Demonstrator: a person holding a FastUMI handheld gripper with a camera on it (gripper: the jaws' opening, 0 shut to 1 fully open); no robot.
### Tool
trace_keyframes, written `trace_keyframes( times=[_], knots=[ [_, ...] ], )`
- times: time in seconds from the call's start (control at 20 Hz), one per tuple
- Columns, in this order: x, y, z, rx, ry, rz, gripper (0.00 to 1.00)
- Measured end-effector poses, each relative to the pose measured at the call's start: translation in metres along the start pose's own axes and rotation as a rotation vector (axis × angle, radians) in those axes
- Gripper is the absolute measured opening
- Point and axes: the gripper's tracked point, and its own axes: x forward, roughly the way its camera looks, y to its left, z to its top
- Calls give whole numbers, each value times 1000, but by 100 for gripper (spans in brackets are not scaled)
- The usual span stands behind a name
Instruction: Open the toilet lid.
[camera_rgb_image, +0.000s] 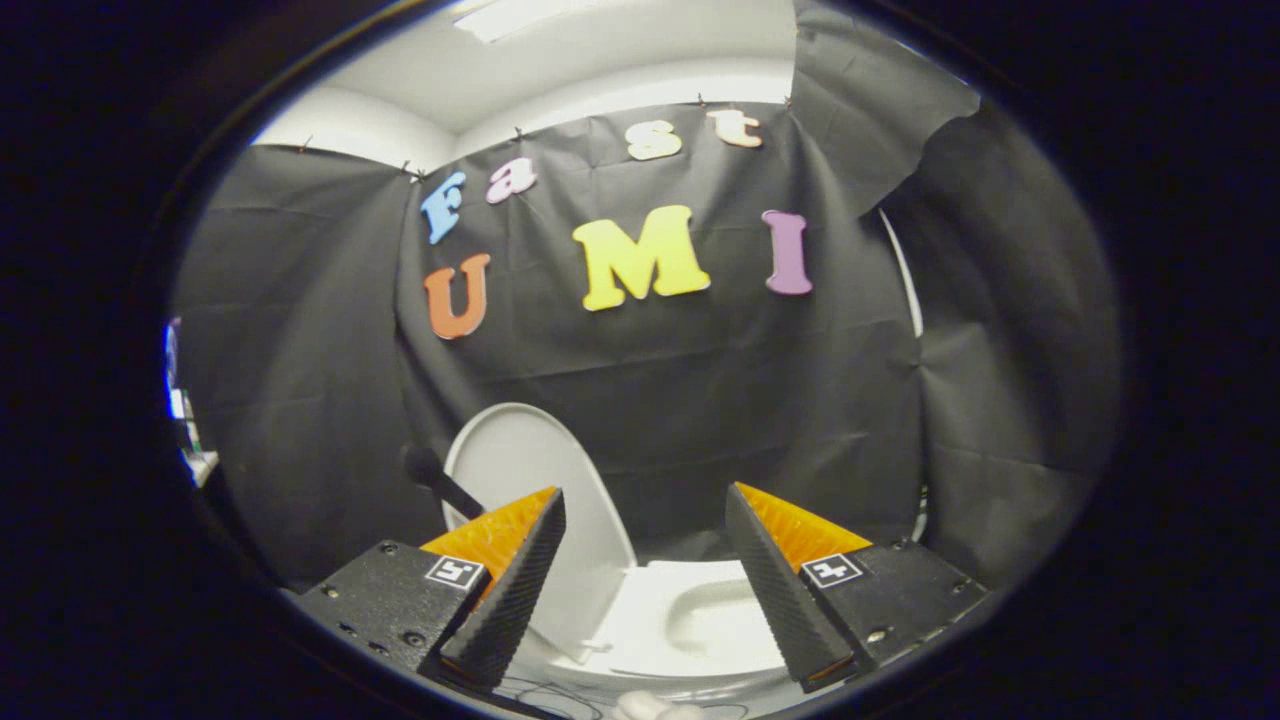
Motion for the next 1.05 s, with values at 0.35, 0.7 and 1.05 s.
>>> trace_keyframes(
  times=[0.35,0.7,1.05],
  knots=[
    [-22,-95,-54,19,52,-166,100],
    [-26,-144,-74,81,75,-236,100],
    [-28,-159,-77,43,61,-256,100]
  ],
)
